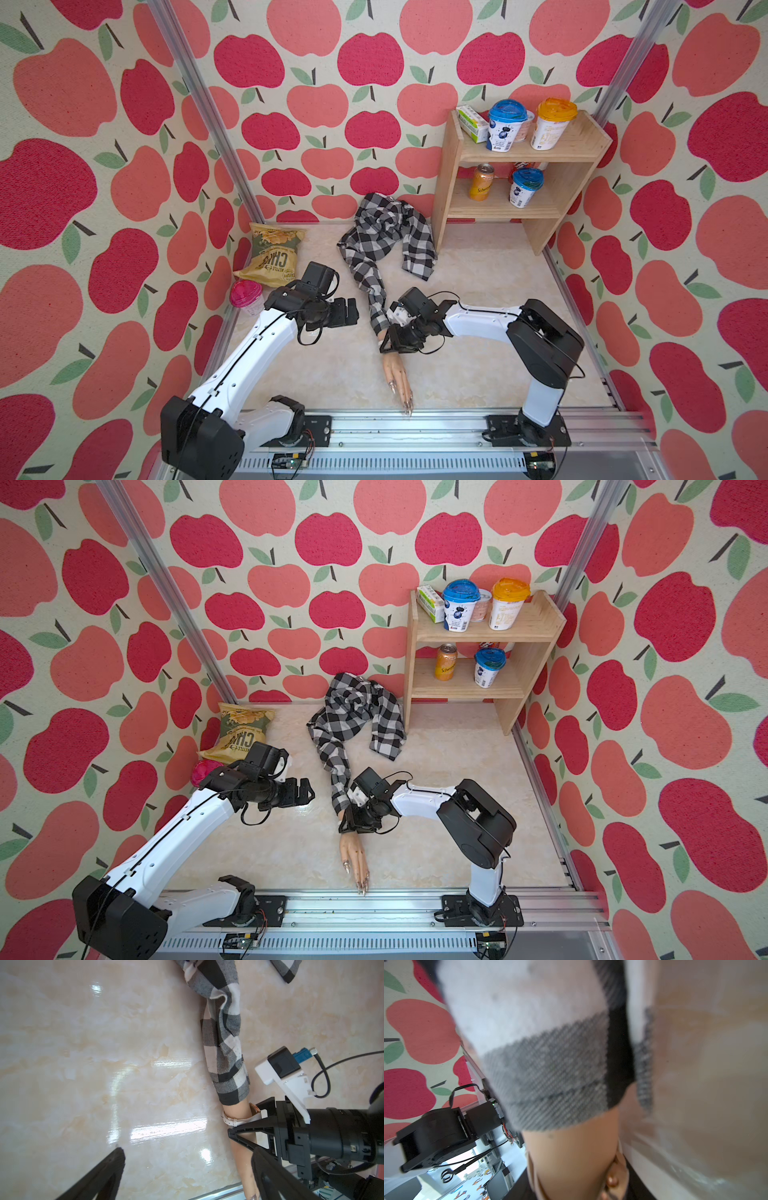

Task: Take off the watch
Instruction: Adjust the hand at the center of the board.

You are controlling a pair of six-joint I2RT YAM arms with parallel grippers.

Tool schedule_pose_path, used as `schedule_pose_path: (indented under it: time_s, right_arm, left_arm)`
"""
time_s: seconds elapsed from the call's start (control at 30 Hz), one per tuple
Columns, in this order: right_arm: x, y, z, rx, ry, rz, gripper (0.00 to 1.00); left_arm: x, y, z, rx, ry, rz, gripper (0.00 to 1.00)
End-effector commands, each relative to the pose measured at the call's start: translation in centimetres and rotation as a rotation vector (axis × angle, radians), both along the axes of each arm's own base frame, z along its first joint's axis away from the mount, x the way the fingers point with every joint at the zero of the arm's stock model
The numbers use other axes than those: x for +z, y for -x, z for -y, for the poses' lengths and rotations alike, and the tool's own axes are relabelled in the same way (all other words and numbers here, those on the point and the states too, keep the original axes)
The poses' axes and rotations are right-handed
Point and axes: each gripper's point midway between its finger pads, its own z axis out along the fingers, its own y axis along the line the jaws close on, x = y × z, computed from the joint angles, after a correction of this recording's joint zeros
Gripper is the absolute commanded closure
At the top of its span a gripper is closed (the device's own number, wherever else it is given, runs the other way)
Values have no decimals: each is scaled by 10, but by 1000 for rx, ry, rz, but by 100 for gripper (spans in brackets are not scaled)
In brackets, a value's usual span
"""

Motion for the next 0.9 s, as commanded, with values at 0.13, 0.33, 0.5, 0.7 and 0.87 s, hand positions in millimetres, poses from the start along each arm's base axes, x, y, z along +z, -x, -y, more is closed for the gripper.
schedule_pose_path:
  time_s: [0.13, 0.33, 0.5, 0.7, 0.87]
  right_arm:
    - [40, 3, -12, 59, -359, -174, 60]
    - [45, 1, -6, 42, -463, -230, 59]
    - [69, 2, -8, 75, -549, -198, 58]
    - [97, 2, -4, 99, -612, -147, 58]
    - [112, -1, -6, 99, -658, -137, 57]
  left_arm:
    - [-9, -14, 48, -75, 214, 26, 2]
    - [-41, -25, 64, -74, 259, -38, 4]
    - [-55, -36, 78, -54, 373, -66, 6]
    - [-55, -38, 81, -54, 479, -42, 5]
    - [-51, -41, 90, -74, 551, -16, 9]
